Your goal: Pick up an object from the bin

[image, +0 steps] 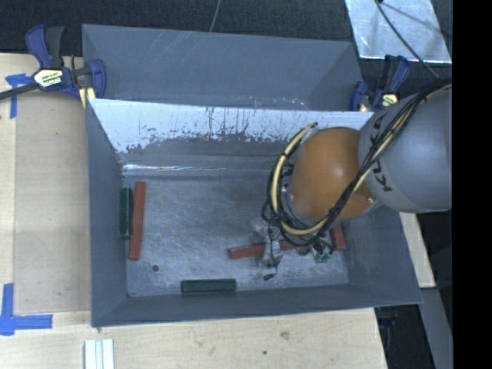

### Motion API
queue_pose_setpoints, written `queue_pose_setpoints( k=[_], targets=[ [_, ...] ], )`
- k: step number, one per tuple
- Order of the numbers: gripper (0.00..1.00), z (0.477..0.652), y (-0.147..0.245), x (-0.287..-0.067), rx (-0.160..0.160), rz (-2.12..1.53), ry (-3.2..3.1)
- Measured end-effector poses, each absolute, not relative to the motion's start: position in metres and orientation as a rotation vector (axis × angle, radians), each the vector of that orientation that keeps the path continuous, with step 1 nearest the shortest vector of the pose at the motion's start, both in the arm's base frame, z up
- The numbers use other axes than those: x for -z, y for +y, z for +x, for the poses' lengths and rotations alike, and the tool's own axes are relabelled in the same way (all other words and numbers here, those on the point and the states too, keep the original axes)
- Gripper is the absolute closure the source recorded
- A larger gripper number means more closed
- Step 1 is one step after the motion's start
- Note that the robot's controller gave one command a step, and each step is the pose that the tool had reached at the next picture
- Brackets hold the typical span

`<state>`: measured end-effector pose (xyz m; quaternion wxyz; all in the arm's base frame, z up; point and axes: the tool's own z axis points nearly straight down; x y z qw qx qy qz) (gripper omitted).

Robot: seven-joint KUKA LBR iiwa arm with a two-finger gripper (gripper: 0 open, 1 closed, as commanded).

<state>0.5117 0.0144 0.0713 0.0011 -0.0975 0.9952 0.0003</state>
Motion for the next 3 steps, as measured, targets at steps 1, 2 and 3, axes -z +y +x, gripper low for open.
queue_pose_setpoints(
  k=[1,2,3],
  targets=[
    [1.0,0.512,0.014,-0.071,-0.001,-0.305,3.125],
    [1.0,0.491,0.014,-0.198,0.0,-0.192,3.133],
    [1.0,0.491,0.014,-0.198,0.0,-0.191,3.133]
  ],
)
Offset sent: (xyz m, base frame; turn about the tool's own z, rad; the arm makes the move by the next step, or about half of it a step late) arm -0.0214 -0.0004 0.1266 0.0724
